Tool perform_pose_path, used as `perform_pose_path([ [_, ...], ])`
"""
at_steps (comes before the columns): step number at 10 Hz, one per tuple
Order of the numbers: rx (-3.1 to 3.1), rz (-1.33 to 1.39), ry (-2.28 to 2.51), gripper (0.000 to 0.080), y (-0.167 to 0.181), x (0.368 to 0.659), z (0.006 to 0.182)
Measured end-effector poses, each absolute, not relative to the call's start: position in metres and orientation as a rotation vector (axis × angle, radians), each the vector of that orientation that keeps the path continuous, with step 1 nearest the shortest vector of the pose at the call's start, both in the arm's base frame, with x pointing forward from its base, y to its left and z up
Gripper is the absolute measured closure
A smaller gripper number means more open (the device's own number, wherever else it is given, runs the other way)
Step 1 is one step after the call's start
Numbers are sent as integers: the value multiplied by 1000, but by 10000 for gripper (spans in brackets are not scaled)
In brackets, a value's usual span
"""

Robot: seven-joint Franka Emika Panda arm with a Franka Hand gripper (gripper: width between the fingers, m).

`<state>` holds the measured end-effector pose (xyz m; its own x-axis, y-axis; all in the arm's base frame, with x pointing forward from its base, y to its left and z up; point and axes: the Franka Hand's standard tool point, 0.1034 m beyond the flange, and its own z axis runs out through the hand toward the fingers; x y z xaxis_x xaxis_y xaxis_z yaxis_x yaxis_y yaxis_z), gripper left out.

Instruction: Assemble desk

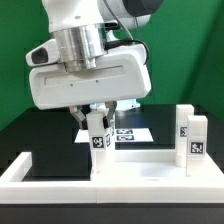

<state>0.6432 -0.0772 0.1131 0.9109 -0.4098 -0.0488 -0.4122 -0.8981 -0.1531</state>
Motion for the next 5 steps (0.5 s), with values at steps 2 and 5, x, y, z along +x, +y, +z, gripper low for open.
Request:
perform_pose_path([
  [2, -2853, 42, 871, 511, -77, 643, 113],
  [5, -2561, 57, 1485, 511, -76, 648, 111],
])
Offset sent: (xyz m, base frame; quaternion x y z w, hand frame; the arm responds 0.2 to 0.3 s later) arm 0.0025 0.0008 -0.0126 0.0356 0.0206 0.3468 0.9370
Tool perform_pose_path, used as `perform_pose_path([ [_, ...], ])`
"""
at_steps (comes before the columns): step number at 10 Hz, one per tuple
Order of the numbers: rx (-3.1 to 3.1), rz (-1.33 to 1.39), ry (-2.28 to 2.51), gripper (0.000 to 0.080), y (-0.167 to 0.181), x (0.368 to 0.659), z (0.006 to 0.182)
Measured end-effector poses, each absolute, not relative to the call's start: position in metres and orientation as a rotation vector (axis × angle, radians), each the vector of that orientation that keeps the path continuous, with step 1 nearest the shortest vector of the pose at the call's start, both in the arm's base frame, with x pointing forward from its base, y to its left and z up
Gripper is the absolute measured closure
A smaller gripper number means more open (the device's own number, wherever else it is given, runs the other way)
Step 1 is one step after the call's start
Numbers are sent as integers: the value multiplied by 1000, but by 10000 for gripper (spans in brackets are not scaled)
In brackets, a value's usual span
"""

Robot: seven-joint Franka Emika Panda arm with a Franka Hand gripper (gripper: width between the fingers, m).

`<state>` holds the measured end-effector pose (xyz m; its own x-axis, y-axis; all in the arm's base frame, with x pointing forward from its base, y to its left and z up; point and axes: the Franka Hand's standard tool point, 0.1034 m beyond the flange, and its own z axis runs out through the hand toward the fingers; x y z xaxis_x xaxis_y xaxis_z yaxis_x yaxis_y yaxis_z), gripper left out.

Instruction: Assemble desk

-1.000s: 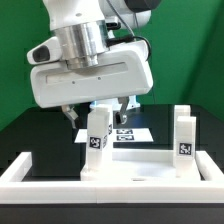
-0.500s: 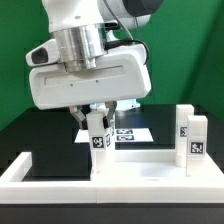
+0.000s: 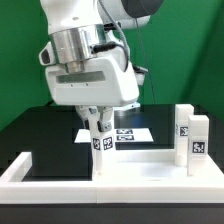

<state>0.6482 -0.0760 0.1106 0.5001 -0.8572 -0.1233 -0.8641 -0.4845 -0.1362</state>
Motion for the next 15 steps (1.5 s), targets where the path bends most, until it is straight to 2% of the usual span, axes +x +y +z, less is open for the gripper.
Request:
perform_pose_path([
  [3, -2140, 88, 2030, 509, -72, 649, 110],
  [6, -2133, 88, 2032, 509, -72, 649, 109],
  [7, -2345, 84, 1861, 313, -72, 645, 108],
  [8, -2650, 64, 1507, 202, -74, 648, 109],
  [9, -2781, 50, 1239, 166, -70, 648, 108],
  [12, -2913, 29, 895, 151, -71, 648, 108],
  [13, -3015, -30, 578, 151, -69, 652, 110],
  [15, -3036, -46, 472, 151, -69, 651, 107],
])
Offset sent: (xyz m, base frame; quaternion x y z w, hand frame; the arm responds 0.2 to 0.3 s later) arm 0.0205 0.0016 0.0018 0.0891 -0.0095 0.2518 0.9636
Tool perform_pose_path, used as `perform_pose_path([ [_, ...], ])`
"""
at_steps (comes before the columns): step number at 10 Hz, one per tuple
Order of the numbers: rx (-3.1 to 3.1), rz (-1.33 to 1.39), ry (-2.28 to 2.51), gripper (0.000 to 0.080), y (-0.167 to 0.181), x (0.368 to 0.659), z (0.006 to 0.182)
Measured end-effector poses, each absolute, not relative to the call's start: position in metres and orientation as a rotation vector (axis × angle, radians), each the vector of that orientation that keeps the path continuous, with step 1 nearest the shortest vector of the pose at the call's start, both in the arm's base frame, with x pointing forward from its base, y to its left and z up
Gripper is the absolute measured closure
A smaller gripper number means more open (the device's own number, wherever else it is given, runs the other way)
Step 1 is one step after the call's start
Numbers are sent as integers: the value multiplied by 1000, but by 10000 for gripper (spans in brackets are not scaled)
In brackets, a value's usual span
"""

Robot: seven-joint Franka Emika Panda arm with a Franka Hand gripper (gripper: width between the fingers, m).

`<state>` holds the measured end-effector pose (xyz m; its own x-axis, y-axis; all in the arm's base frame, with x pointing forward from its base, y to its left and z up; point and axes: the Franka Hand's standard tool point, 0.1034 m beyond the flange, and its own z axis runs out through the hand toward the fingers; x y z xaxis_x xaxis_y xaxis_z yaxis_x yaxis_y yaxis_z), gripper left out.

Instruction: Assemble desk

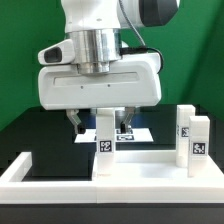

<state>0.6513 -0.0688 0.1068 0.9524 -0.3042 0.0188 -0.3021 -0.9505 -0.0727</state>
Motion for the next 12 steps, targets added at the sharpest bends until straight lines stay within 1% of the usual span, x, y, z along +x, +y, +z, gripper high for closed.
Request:
perform_pose_path([
  [1, -3026, -43, 527, 278, -68, 651, 107],
  [2, -3024, -43, 540, 278, -68, 651, 106],
  [3, -3000, -38, 648, 417, -68, 651, 106],
  [4, -2971, -34, 769, 513, -68, 651, 106],
  [7, -2866, -20, 1095, 512, -68, 651, 105],
  [10, -2440, 18, 1841, 512, -68, 652, 104],
  [12, -2043, 63, 2195, 509, -70, 652, 103],
])
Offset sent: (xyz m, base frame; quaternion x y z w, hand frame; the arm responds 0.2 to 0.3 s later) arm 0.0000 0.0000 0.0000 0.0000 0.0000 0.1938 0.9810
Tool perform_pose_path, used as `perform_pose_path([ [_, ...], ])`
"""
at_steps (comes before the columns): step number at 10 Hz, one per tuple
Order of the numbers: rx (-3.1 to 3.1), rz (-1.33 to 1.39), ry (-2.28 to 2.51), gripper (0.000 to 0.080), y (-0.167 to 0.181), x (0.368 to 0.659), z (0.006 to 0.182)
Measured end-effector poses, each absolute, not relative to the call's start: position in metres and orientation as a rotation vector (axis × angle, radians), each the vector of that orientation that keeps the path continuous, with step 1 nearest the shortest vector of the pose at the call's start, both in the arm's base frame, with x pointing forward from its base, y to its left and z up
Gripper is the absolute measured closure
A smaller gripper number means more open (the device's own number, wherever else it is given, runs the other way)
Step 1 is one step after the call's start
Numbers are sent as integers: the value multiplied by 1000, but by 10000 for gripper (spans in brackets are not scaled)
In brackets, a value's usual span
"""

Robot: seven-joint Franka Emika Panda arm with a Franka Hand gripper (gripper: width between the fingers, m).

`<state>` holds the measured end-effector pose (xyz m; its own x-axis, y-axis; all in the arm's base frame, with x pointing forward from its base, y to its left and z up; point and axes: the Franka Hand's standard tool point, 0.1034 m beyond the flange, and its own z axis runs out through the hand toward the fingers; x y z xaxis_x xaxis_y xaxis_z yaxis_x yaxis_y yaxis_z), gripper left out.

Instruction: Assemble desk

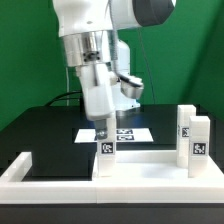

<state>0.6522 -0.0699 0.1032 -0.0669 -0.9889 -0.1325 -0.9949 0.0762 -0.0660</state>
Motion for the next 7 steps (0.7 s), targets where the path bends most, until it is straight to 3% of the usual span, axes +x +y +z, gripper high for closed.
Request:
perform_pose_path([
  [4, -2032, 59, 2219, 508, -68, 651, 102],
  [6, -2402, 8, 1845, 196, -51, 654, 101],
  [7, -2556, -5, 1623, 163, -45, 654, 101],
])
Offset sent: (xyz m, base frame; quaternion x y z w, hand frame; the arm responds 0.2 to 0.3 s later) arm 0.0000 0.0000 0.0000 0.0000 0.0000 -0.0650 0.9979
